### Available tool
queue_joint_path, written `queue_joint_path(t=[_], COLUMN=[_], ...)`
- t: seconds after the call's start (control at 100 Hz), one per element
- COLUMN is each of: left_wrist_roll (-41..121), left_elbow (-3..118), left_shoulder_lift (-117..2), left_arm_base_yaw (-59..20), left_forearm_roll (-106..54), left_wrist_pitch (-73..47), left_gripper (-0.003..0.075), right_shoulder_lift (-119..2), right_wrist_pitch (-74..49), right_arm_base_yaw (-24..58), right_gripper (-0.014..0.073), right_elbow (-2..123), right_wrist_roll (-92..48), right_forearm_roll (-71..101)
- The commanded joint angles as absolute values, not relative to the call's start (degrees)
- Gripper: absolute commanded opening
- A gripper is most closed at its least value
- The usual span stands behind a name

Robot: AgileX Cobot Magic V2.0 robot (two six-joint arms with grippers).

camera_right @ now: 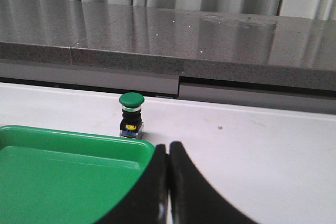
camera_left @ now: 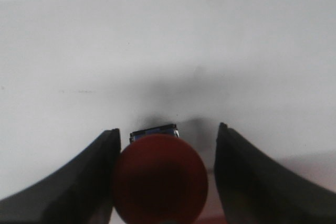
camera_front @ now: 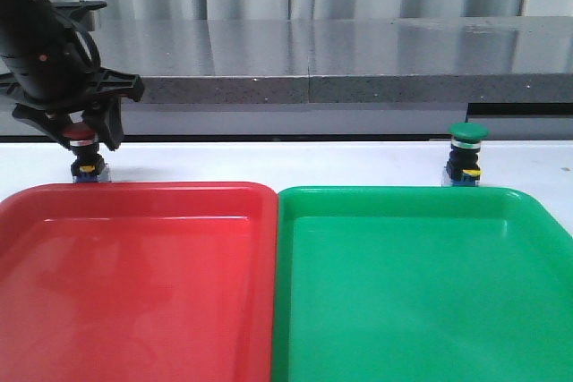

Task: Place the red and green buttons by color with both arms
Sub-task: 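Close the left gripper on the red button cap and lift, then carry the red button forward and lower it into the red tray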

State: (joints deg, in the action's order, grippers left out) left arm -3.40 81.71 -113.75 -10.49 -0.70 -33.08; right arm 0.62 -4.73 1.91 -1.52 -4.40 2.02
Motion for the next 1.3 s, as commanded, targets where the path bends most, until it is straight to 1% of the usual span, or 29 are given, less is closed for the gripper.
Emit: queue_joint_path(t=[0.0,0.04,0.13,0.37,0.66,0.8,0.93,1.12,1.29], left_wrist_roll=[-3.54,-3.75,-4.0,-4.0,-4.0,-4.0,-4.11,-4.96,-8.26], left_elbow=[83.42,83.42,83.42,83.42,83.42,83.31,82.98,78.75,71.06], left_shoulder_lift=[-110.78,-110.78,-110.78,-109.57,-103.44,-101.15,-100.28,-98.98,-95.55], left_arm_base_yaw=[-10.91,-10.91,-10.91,-11.0,-11.22,-12.37,-15.21,-19.08,-20.44], left_forearm_roll=[-0.98,-0.98,-0.98,-2.54,-5.66,-6.27,-6.68,-6.8,-7.16], left_wrist_pitch=[-30.34,-30.05,-29.65,-30.8,-33.66,-35.5,-35.47,-33.27,-27.97], left_gripper=[0.029,0.0265,0.0247,0.0247,0.0247,0.0247,0.0246,0.0243,0.0243], right_shoulder_lift=[1.53,1.53,1.53,1.53,1.53,1.53,1.53,1.53,1.53], right_wrist_pitch=[-0.31,-0.31,-0.31,-0.31,-0.31,-0.31,-0.31,-0.31,-0.31], right_arm_base_yaw=[1.52,1.52,1.52,1.52,1.52,1.52,1.52,1.52,1.52], right_gripper=[-0.0067,-0.0067,-0.0067,-0.0067,-0.0067,-0.0067,-0.0067,-0.0067,-0.0067], right_elbow=[-0.74,-0.74,-0.74,-0.74,-0.74,-0.74,-0.74,-0.74,-0.74], right_wrist_roll=[-4.26,-4.26,-4.26,-4.26,-4.26,-4.26,-4.26,-4.26,-4.26], right_forearm_roll=[2.26,2.26,2.26,2.26,2.26,2.26,2.26,2.26,2.26])
